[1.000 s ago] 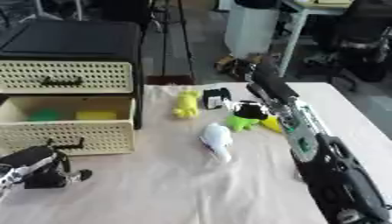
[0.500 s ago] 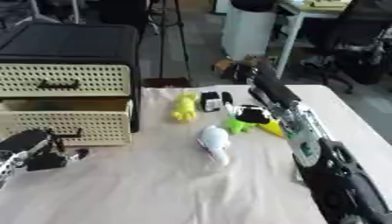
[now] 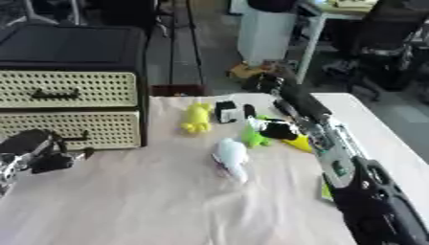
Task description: Pick up objects from table and place into drawer.
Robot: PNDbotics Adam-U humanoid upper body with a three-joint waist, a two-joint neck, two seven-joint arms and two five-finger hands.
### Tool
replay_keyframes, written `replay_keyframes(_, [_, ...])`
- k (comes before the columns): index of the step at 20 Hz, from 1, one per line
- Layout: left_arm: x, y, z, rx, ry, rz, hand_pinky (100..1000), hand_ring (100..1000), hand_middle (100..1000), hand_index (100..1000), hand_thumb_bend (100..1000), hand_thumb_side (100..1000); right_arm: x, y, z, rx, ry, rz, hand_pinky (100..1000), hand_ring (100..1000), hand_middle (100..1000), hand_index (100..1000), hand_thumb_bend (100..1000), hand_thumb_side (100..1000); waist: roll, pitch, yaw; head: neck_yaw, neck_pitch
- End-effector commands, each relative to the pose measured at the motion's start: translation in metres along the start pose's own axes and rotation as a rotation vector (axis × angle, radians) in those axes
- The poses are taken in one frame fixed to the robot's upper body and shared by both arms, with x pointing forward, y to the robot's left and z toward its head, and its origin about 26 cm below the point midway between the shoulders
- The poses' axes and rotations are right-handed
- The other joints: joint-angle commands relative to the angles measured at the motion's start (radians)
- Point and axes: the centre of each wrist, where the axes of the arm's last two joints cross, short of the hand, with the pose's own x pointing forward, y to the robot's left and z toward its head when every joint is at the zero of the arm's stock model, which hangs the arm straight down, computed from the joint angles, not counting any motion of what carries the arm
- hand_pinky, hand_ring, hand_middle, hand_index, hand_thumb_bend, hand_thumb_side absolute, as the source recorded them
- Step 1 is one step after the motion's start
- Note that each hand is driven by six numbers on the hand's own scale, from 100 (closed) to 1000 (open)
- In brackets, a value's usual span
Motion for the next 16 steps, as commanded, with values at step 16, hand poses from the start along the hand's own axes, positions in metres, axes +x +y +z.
replay_keyframes(16, [-0.031,0.025,0.034,0.288,-0.115,0.101,100,100,270,627,518,1000,0.000,-0.013,-0.008,-0.036,-0.015,0.022,664,749,791,810,100,366,0.017,-0.012,-0.003,0.000,-0.010])
